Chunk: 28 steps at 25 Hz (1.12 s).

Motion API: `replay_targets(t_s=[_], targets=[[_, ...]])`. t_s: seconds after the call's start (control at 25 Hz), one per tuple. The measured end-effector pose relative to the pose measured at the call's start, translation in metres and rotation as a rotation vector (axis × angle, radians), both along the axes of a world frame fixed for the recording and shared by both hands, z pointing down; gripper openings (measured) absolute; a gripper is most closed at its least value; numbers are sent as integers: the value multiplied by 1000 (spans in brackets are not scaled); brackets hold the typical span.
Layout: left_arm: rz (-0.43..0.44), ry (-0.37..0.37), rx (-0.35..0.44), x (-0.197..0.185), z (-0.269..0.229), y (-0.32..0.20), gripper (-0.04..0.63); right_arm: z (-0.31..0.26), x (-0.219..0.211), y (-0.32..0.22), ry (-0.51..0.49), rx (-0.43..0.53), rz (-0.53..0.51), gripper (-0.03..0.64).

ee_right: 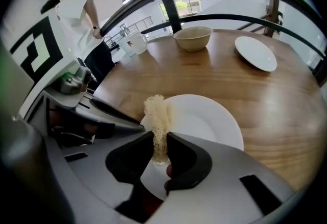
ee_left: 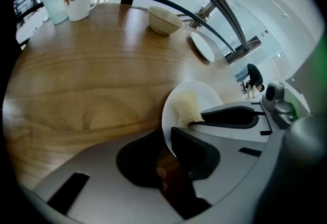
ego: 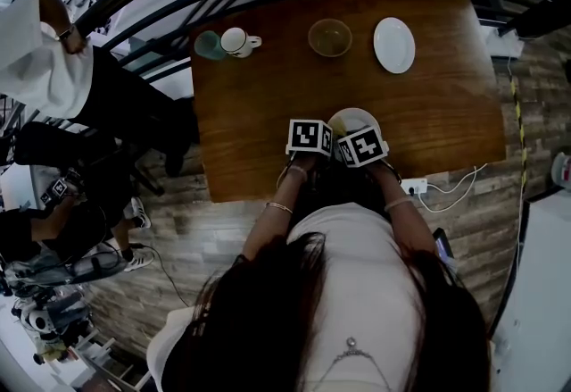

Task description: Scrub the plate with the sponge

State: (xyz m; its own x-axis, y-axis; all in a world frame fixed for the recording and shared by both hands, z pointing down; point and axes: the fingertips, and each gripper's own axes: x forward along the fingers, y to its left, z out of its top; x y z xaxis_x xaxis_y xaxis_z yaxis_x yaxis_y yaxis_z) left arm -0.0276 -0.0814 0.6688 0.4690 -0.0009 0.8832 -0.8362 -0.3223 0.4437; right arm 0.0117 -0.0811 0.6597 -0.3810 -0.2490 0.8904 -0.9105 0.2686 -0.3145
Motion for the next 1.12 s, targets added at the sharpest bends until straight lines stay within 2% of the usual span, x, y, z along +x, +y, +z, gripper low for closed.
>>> replay_targets(t_s=[0.12, 0.2, 0.28, 0.4, 0.52, 0.64, 0.88, 0.96, 1.12], targets=[[-30, 42, -32, 1, -1, -1, 84, 1, 36, -1, 110, 11, 48, 95], [-35, 51, -35, 1, -1, -3, 86, 0, 67, -3, 193, 31, 89, 95], [-33, 50, -28, 1, -2, -3, 91, -4, 88, 1, 234, 20, 139, 95], [-40, 45, -22, 0, -2, -2, 92, -1, 79, 15, 231, -47, 137, 95], [-52, 54, -24, 0, -1, -3, 91, -2, 50, 2, 201, 23, 51, 95], [-56, 51, -18, -2, -1, -5, 91, 3, 26, 5, 130, -4, 33, 95], [-81, 30, 0, -3, 0, -4, 84, 4, -9, 10, 22, 17, -34, 95], [-69, 22, 8, -3, 0, -5, 84, 4, 1, 8, 36, 23, -3, 95], [-89, 41, -1, -3, -2, -5, 87, -2, 71, 9, 212, 27, 109, 95]])
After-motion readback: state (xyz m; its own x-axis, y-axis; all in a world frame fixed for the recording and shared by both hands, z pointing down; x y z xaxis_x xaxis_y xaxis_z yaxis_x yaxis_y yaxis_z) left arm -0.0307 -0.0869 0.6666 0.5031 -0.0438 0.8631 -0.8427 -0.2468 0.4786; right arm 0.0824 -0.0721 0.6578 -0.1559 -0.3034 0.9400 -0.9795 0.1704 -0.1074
